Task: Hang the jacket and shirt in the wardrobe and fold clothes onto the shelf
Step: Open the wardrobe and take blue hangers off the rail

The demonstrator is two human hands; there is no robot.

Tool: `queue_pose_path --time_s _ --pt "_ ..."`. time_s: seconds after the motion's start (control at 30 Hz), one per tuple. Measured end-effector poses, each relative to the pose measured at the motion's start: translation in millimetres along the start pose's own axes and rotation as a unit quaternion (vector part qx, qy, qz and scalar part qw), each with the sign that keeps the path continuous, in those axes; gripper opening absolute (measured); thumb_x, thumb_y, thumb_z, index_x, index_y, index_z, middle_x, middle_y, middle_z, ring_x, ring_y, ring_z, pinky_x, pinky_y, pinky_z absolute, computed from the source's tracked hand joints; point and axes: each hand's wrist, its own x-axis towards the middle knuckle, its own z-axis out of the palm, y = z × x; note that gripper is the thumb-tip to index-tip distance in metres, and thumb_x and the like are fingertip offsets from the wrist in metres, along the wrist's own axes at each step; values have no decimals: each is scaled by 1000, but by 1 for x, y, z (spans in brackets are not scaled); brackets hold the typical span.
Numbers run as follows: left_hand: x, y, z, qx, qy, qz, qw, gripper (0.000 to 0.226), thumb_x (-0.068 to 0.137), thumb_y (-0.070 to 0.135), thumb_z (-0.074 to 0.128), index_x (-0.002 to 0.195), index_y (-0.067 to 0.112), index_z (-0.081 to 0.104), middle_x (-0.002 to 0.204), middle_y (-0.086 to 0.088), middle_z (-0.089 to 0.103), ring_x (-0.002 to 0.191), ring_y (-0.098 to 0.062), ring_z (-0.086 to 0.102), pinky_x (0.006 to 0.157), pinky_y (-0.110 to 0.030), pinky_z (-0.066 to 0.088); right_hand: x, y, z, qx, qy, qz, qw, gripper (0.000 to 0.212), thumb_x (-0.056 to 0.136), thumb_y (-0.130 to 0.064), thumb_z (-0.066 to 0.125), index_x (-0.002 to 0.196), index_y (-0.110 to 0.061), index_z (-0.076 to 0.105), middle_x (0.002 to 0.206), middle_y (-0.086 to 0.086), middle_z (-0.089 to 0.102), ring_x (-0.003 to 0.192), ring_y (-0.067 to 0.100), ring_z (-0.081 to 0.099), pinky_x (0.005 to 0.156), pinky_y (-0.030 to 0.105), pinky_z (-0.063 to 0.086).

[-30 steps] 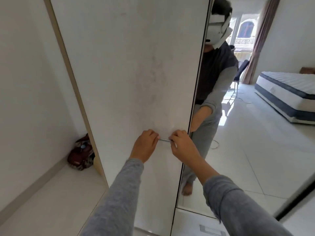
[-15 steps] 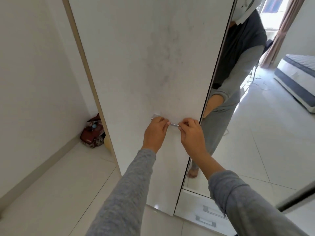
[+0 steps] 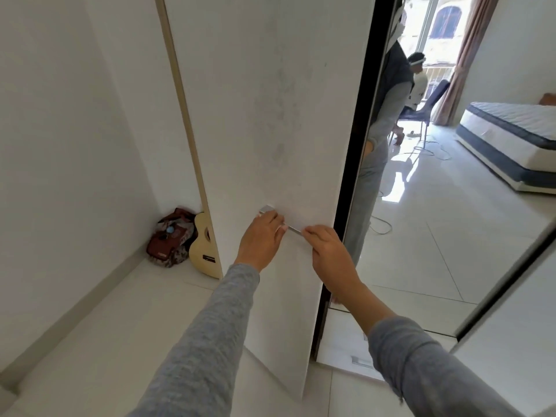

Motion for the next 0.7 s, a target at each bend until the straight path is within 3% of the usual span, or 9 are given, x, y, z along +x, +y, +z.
queue_pose_path --time_s 0.1,0.2,0.27,0.33,0.43,0.5,0.63,0.7 --pt "-24 -2 -22 13 -32 -17 999 38 99 33 40 119 6 57 126 -7 56 116 -23 52 104 -32 30 -20 -31 -15 34 46 -27 998 33 92 -17 42 101 -1 70 101 13 65 99 24 57 89 36 52" --pt "-49 -9 -46 36 -63 -39 997 45 101 35 35 134 8 48 144 -3 44 130 -18 41 109 -27 24 -31 -60 -27 124 82 27 989 42 96 -35 43 107 -3 67 111 11 59 106 10 47 97 17 42" --pt "-66 -17 -65 35 -85 -58 994 46 102 34 32 140 9 42 150 -2 36 136 -15 34 110 -26 23 -28 -79 -33 183 78 57 978 28 95 -21 47 110 -4 63 111 9 56 102 -2 45 94 7 38" --pt "-77 -23 -83 40 -110 -76 990 46 102 34 31 142 12 39 151 0 33 138 -13 31 112 -27 23 -15 -96 -36 231 50 53 970 18 94 -5 47 108 -5 59 104 4 58 92 -1 51 85 10 43" --pt "-87 -25 -120 14 -132 -100 986 49 102 41 26 144 18 35 152 3 31 140 -10 28 115 -33 24 10 -132 -37 295 19 29 955 17 95 -8 44 109 -7 55 96 -4 57 85 -1 56 78 14 47" --pt "-90 -21 -149 -36 -92 -90 991 54 99 51 21 145 24 33 151 7 33 137 -3 28 115 -34 26 28 -157 -34 323 16 19 946 19 97 -11 41 112 -8 53 99 -6 58 89 -1 57 82 14 48" --pt "-87 5 -217 -152 64 -74 984 44 102 38 24 138 22 42 136 10 49 123 7 41 104 -11 30 64 -200 -20 340 26 -11 940 28 96 -6 44 123 -8 51 117 2 58 108 7 54 97 22 43" --pt "-81 8 -244 -167 137 -78 973 47 102 42 23 142 23 37 141 10 46 130 1 39 110 -22 31 82 -217 -11 344 29 -27 938 34 94 -4 45 127 -10 49 124 1 53 114 6 48 101 25 42"
